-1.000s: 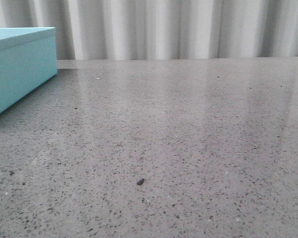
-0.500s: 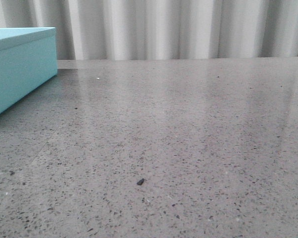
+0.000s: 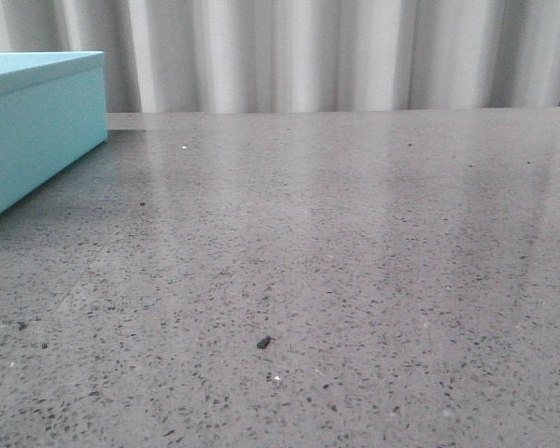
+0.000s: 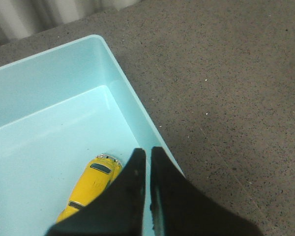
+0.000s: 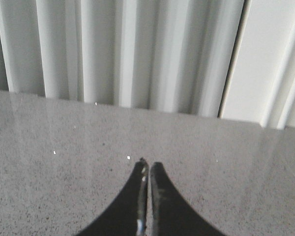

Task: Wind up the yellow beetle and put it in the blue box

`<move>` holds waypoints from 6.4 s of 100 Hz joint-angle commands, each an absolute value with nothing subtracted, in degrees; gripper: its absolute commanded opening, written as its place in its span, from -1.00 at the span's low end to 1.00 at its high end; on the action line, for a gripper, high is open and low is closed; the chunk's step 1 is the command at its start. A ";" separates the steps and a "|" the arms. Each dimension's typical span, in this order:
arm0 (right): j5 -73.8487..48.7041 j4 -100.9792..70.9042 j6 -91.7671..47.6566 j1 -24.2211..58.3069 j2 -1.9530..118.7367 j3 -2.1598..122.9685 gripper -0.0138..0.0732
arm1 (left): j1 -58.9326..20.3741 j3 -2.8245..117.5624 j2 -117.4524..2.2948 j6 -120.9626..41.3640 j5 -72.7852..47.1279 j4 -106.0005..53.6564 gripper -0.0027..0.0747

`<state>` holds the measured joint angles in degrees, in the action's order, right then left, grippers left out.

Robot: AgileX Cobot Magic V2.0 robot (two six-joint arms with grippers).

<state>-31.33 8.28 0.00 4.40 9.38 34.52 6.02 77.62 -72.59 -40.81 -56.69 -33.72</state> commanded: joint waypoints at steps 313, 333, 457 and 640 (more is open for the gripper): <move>-23.84 9.45 0.00 4.51 -1.64 22.99 -0.78 | -0.06 4.26 -6.27 14.06 4.74 1.67 -0.99; -23.84 9.45 0.00 4.51 -1.64 22.99 -0.78 | -0.29 -1.61 -3.00 14.06 -1.66 1.67 -0.99; -23.69 9.94 0.00 4.51 -1.64 22.99 -0.78 | -0.38 -1.50 1.87 14.06 -17.50 0.00 -0.99; -17.93 3.11 0.00 -7.43 -1.64 -1.75 -0.78 | -0.38 -1.50 1.87 14.06 -17.50 0.00 -0.99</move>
